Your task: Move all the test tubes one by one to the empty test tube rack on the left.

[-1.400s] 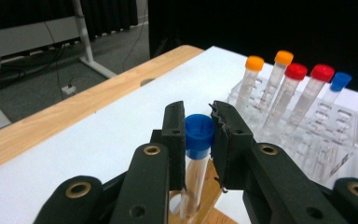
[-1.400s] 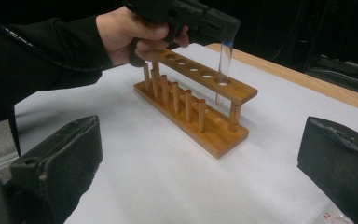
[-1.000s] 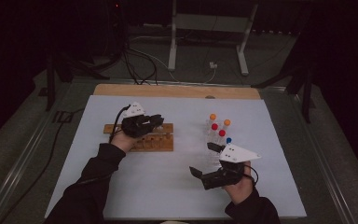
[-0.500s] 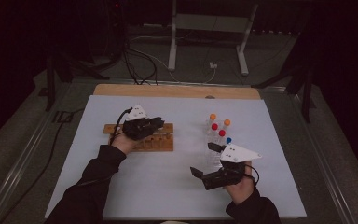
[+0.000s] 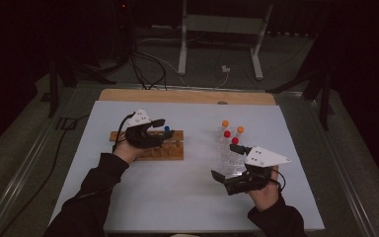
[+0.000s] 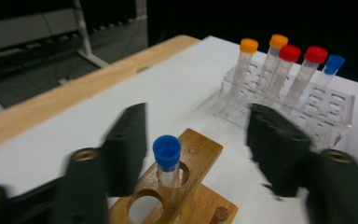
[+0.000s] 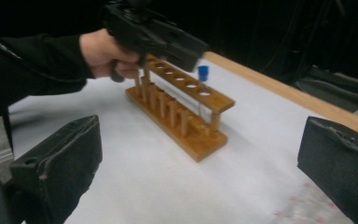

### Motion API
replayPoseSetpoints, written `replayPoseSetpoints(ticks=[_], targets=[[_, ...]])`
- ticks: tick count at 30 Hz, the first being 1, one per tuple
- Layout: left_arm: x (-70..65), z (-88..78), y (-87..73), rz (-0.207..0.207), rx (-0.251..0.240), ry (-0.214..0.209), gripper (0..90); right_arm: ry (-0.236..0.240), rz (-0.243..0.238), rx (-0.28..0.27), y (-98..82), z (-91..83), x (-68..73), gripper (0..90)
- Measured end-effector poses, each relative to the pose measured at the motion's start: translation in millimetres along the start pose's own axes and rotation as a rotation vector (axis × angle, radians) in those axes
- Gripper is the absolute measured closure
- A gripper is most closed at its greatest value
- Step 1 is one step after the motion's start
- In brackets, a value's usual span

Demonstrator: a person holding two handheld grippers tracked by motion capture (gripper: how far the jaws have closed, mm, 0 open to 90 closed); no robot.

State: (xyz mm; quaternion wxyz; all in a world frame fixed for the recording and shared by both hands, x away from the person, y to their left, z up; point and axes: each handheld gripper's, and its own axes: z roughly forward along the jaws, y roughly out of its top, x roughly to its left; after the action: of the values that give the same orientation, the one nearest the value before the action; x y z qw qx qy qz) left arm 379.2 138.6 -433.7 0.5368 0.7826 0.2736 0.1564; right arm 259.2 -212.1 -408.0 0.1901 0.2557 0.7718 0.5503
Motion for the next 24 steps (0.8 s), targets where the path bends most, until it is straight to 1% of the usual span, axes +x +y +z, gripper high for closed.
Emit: replayPoseSetpoints(ticks=[2, 4, 5, 6, 7, 8, 9, 10, 11, 12, 13, 15, 16, 19, 21, 23, 24], targets=[[-2.0, -6.4, 1.3, -0.005, -0.007, -0.008, 28.9, -0.024, 0.0, -0.002, 1.2, -5.1, -5.5, 0.0], [-4.1, -11.8, 1.5, -0.016, -0.002, -0.035, 20.0, -0.048, -0.001, -0.007, 1.7, -10.0, -11.9, 0.0], [-5.9, -14.3, 1.0, -0.017, -0.003, -0.041, 16.5, -0.067, 0.0, -0.007, 1.6, -12.3, -15.3, 0.0], [-7.7, -17.1, 0.1, -0.016, -0.007, -0.054, 16.2, -0.081, 0.006, -0.008, 1.1, -14.5, -18.6, 0.0], [-9.4, -19.9, -1.1, -0.017, -0.015, -0.077, 14.2, -0.104, 0.008, -0.007, 0.3, -16.4, -21.9, 0.0], [-11.7, -22.0, -2.0, -0.016, -0.013, -0.083, 9.5, -0.129, 0.016, -0.002, -0.9, -18.3, -25.2, 0.0], [-14.0, -23.9, -3.1, -0.016, -0.01, -0.081, 8.2, -0.142, 0.033, 0.0, -2.4, -20.0, -29.3, 0.0], [-16.5, -25.5, -4.4, -0.018, -0.011, -0.087, 7.6, -0.153, 0.049, 0.0, -4.2, -21.1, -33.1, 0.0], [-19.0, -27.1, -5.7, -0.018, -0.008, -0.104, 4.7, -0.177, 0.053, 0.005, -6.2, -21.5, -36.2, 0.0], [-22.0, -28.7, -7.0, -0.016, -0.006, -0.107, 2.3, -0.205, 0.057, 0.013, -8.0, -21.5, -38.6, 0.0], [-25.1, -30.4, -8.7, -0.015, -0.011, -0.116, 2.3, -0.22, 0.069, 0.011, -9.7, -21.4, -41.0, 0.0], [-30.3, -33.2, -11.7, -0.011, -0.017, -0.125, 2.3, -0.237, 0.093, 0.016, -13.7, -20.6, -45.9, 0.0], [-32.6, -34.8, -13.2, -0.015, -0.026, -0.132, 2.3, -0.24, 0.101, 0.019, -15.9, -19.8, -48.1, 0.0], [-38.3, -38.5, -16.8, -0.018, -0.04, -0.138, 2.3, -0.253, 0.113, 0.039, -22.7, -16.6, -52.8, 0.0], [-41.2, -39.9, -18.0, -0.011, -0.039, -0.14, 2.3, -0.258, 0.118, 0.059, -27.2, -14.0, -55.4, 0.0], [-43.1, -41.0, -18.7, -0.007, -0.039, -0.144, 2.3, -0.262, 0.127, 0.084, -31.5, -12.2, -57.2, 4.5], [-43.3, -41.2, -18.8, -0.006, -0.039, -0.141, 2.3, -0.274, 0.13, 0.093, -33.7, -11.1, -57.9, 5.1]])
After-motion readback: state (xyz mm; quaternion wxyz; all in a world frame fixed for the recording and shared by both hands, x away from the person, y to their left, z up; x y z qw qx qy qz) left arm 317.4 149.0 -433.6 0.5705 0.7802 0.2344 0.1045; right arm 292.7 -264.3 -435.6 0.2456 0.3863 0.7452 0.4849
